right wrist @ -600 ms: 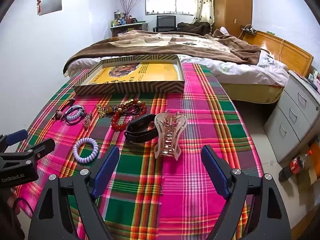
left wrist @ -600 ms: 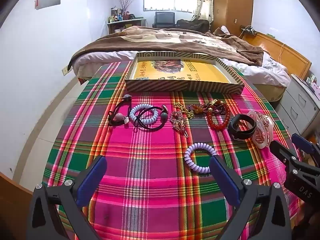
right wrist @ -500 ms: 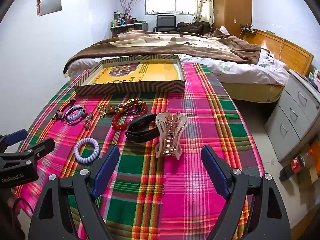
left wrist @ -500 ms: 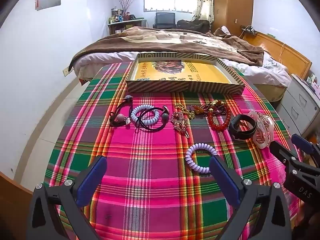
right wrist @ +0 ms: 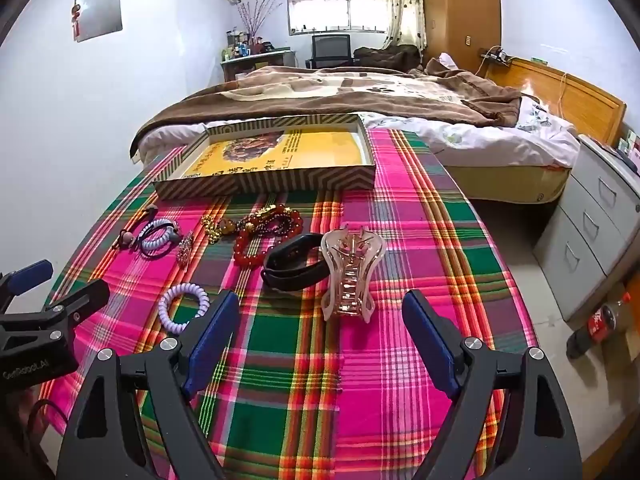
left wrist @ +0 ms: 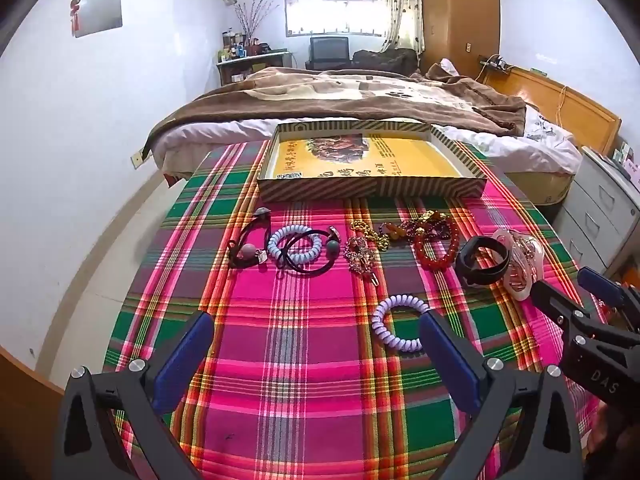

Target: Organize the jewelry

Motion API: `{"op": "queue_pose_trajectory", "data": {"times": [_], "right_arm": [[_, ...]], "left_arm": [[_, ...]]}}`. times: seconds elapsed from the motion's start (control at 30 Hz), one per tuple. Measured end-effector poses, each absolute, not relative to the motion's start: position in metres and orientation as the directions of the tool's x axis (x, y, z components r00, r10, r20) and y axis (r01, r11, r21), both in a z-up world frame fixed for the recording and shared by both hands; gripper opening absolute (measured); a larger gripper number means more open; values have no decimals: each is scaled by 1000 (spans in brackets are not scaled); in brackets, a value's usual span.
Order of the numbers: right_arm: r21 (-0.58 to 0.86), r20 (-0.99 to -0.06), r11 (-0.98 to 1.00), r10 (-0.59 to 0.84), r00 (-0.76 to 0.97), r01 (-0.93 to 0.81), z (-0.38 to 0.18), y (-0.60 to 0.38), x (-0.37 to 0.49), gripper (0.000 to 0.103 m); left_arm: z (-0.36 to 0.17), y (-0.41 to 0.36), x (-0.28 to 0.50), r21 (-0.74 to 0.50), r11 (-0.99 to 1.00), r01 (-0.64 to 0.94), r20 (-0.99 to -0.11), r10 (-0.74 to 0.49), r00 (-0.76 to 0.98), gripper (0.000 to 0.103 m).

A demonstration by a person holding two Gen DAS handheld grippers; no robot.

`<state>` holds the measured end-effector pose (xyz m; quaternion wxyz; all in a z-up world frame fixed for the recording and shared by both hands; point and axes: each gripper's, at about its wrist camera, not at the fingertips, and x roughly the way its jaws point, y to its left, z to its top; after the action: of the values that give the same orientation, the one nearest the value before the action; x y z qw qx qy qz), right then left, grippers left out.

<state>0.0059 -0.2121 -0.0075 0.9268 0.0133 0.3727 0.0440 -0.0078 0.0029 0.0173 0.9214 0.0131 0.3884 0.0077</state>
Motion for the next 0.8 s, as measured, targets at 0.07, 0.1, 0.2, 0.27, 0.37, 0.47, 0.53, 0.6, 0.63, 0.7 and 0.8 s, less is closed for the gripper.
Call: {"op": "queue_pose_trajectory", "data": {"times": [0.07, 0.1, 0.2, 0.27, 0.37, 0.47, 0.53, 0.6, 0.63, 0.7, 0.8], "right_arm": [[60, -689, 996, 93, 719, -72, -8, -212, 6, 84], [59, -688, 996, 93, 719, -72, -8, -212, 6, 84], [60, -687, 996, 92, 721, -70, -7, -213, 5, 84], [61, -687, 996, 93, 721, -70, -8, -213, 6, 84], [62, -687, 996, 92, 721, -69, -8, -213, 6, 84], [64, -688, 996, 94, 720, -69, -8, -213, 6, 84], [65, -688, 995, 97, 719, -71, -8, -212, 5, 84], [67, -688, 995, 98, 719, -72, -8, -212, 5, 84], [68, -688, 995, 98, 719, -72, -9, -212, 5, 84], [68, -689, 995, 99, 718, -73, -9, -212, 5, 84], [67, -689, 995, 100, 718, -74, -9, -210, 5, 84]], "left_arm": [[17, 3, -8, 25, 1000, -2, -714, 20, 700, 103], [17, 3, -9, 25, 1000, -3, -715, 20, 699, 103], [16, 2, -10, 27, 1000, -7, -719, 24, 695, 103], [16, 2, -9, 26, 1000, -10, -720, 26, 693, 103], [15, 2, -9, 25, 1000, -14, -723, 28, 691, 103], [15, 2, -9, 21, 1000, -18, -723, 27, 691, 103], [14, 1, -9, 20, 1000, -20, -722, 28, 691, 103], [14, 2, -8, 15, 1000, -21, -724, 25, 690, 103], [13, 2, -7, 12, 1000, -22, -724, 24, 689, 103], [13, 2, -8, 11, 1000, -23, -725, 24, 689, 103], [13, 3, -8, 3, 1000, -22, -727, 17, 687, 103]]}}
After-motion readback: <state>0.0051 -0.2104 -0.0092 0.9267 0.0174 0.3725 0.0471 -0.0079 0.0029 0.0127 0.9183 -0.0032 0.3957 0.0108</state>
